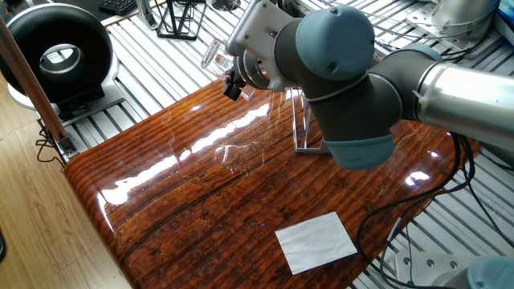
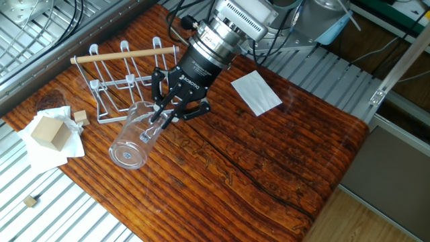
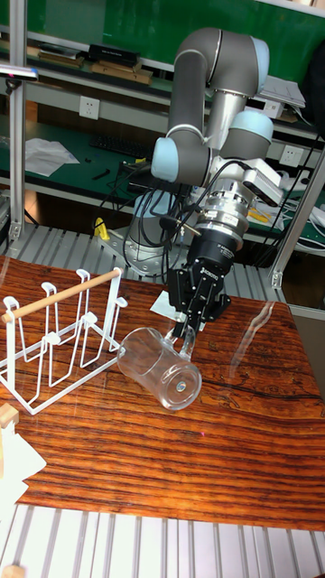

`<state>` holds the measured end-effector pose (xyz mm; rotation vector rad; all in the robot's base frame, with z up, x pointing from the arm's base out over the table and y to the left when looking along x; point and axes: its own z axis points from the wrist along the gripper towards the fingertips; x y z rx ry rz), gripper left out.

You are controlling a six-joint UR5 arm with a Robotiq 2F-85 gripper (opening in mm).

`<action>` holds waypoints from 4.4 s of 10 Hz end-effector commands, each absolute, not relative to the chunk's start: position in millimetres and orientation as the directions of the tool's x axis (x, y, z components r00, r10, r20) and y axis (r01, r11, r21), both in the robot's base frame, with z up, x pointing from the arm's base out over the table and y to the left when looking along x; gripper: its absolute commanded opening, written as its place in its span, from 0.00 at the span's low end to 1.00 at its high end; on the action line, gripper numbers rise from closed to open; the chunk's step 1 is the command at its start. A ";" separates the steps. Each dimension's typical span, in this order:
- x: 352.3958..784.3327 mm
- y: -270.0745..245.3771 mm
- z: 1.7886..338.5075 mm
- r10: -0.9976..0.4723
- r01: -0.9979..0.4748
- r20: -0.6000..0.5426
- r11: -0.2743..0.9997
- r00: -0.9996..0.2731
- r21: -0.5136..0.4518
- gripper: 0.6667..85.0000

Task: Put the cup on the cup rack

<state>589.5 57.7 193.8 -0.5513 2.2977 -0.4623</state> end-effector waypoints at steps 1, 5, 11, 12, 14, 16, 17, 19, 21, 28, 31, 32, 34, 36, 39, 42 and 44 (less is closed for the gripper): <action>587.6 60.9 190.9 -0.508 -0.269 -0.561 0.849 -0.654 -0.454 0.00; 572.6 42.4 209.1 -0.516 -0.292 -0.565 0.848 -0.644 -0.442 0.00; 534.9 16.7 229.4 -0.538 -0.321 -0.573 0.838 -0.617 -0.441 0.00; 533.1 14.2 229.3 -0.542 -0.323 -0.574 0.836 -0.614 -0.444 0.00; 530.6 11.9 230.0 -0.545 -0.325 -0.577 0.835 -0.609 -0.445 0.00; 527.2 9.4 232.9 -0.547 -0.324 -0.583 0.833 -0.601 -0.448 0.00; 524.8 7.6 233.3 -0.549 -0.326 -0.586 0.832 -0.596 -0.448 0.00; 522.8 5.0 231.8 -0.554 -0.334 -0.595 0.831 -0.583 -0.446 0.00; 522.5 1.9 231.7 -0.555 -0.332 -0.604 0.830 -0.572 -0.448 0.00; 540.1 -3.4 231.1 -0.567 -0.338 -0.637 0.824 -0.523 -0.455 0.00; 537.4 -15.6 221.4 -0.573 -0.343 -0.647 0.819 -0.503 -0.459 0.00; 535.9 -18.0 220.6 -0.577 -0.344 -0.647 0.817 -0.499 -0.463 0.00; 535.8 -18.6 220.6 -0.580 -0.345 -0.644 0.814 -0.498 -0.467 0.00; 539.0 -21.9 223.6 -0.600 -0.340 -0.638 0.800 -0.484 -0.494 0.00; 542.6 -24.1 227.6 -0.603 -0.327 -0.645 0.797 -0.469 -0.508 0.00; 540.3 -21.8 226.1 -0.545 -0.304 -0.682 0.838 -0.488 -0.453 0.00; 539.7 -22.8 223.8 -0.532 -0.297 -0.685 0.847 -0.498 -0.441 0.00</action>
